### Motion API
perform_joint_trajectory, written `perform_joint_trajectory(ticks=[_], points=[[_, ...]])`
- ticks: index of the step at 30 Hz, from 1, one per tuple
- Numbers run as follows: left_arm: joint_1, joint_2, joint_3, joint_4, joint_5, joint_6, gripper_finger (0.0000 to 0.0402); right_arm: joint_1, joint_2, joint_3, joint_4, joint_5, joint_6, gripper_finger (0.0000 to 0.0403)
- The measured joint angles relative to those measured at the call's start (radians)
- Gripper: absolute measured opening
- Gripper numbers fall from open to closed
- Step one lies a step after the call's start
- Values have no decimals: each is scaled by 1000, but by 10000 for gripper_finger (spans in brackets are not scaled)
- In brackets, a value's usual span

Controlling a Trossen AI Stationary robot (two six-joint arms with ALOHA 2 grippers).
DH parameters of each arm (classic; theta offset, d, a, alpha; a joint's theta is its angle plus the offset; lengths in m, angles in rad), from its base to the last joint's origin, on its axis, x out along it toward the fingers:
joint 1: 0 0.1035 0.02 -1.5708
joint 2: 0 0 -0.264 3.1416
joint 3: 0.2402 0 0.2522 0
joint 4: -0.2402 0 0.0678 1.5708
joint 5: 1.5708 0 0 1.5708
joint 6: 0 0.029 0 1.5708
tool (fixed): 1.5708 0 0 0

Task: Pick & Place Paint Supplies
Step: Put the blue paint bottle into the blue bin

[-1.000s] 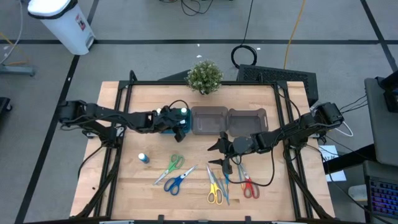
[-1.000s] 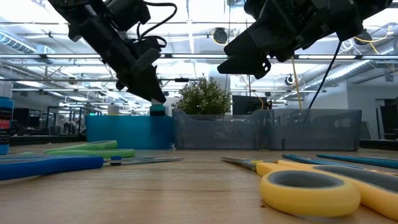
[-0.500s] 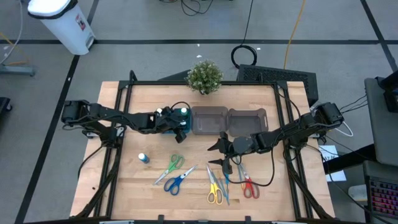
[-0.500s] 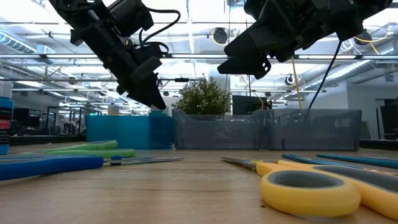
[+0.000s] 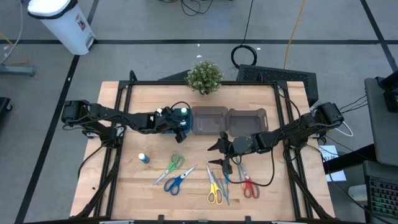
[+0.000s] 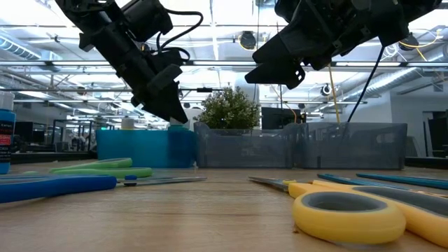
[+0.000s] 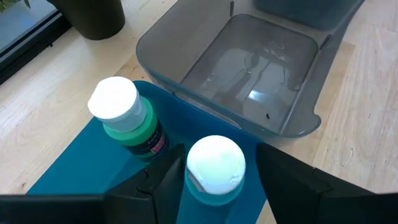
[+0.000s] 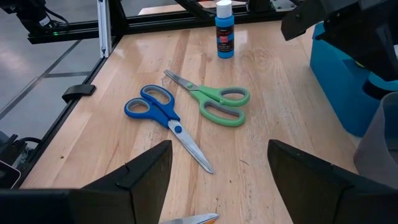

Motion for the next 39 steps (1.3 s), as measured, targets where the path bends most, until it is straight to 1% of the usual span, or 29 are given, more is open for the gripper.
perform_joint_trajectory(ticks=[7,21,31,35,39], points=[[2,-19,0,27,-35,22,200,0,0,0,0,0,0,254],[-3,-93,1,47,-24,8,209,0,0,-1,-6,0,0,254],[-4,-110,0,67,86,-6,209,0,0,-1,-5,0,0,254],[-4,-110,0,87,145,-6,209,0,0,-1,-5,0,0,254],[-4,-110,0,102,226,-6,209,0,0,-1,-5,0,0,254]])
